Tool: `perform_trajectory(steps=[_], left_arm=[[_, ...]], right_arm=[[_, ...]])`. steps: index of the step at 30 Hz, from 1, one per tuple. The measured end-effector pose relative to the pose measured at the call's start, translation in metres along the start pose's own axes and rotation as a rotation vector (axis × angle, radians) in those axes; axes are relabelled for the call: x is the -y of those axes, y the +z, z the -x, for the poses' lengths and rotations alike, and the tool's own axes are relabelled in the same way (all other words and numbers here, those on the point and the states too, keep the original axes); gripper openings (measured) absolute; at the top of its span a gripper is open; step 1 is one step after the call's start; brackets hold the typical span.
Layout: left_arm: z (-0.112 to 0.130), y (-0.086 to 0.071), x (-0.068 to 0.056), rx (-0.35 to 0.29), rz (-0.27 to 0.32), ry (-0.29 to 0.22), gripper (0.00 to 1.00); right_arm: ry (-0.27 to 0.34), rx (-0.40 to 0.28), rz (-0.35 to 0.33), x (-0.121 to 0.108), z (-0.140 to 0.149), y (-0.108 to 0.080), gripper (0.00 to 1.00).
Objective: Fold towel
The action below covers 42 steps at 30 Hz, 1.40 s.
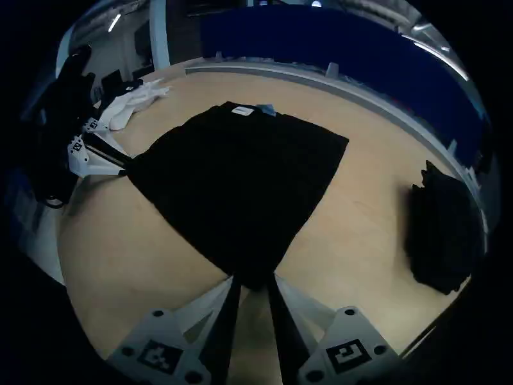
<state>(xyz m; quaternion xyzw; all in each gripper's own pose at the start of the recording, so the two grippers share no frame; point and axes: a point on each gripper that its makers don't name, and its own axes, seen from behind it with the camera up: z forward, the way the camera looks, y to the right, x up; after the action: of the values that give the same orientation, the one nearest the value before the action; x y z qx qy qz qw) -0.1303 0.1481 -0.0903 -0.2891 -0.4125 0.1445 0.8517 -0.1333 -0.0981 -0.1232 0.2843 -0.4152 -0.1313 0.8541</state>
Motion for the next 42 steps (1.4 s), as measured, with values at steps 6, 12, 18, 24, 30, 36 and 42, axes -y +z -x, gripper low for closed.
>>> perform_trajectory(steps=[6,12,18,24,30,36,42], left_arm=[[-0.001,0.0,0.001,0.004,-0.006,-0.011,0.19],[-0.004,-0.005,0.003,0.002,-0.009,-0.024,0.09],[-0.005,-0.007,-0.001,0.0,-0.003,-0.02,0.08],[-0.013,-0.013,-0.002,-0.013,-0.003,-0.042,0.08],[-0.029,-0.026,0.004,-0.045,-0.011,-0.073,0.08],[-0.048,-0.046,0.01,-0.081,-0.023,-0.107,0.08],[-0.066,-0.068,0.012,-0.111,-0.035,-0.124,0.08]], right_arm=[[0.001,-0.005,0.003,0.0,0.0,0.0,0.18],[0.002,-0.003,0.008,-0.002,0.0,-0.001,0.15],[0.011,-0.017,0.015,-0.006,-0.004,-0.006,0.15],[0.021,-0.035,0.018,-0.009,-0.012,-0.015,0.14],[0.011,-0.055,0.026,-0.01,-0.028,-0.03,0.14],[0.009,-0.075,0.033,-0.012,-0.048,-0.048,0.14],[0.005,-0.099,0.036,-0.011,-0.069,-0.069,0.14]])
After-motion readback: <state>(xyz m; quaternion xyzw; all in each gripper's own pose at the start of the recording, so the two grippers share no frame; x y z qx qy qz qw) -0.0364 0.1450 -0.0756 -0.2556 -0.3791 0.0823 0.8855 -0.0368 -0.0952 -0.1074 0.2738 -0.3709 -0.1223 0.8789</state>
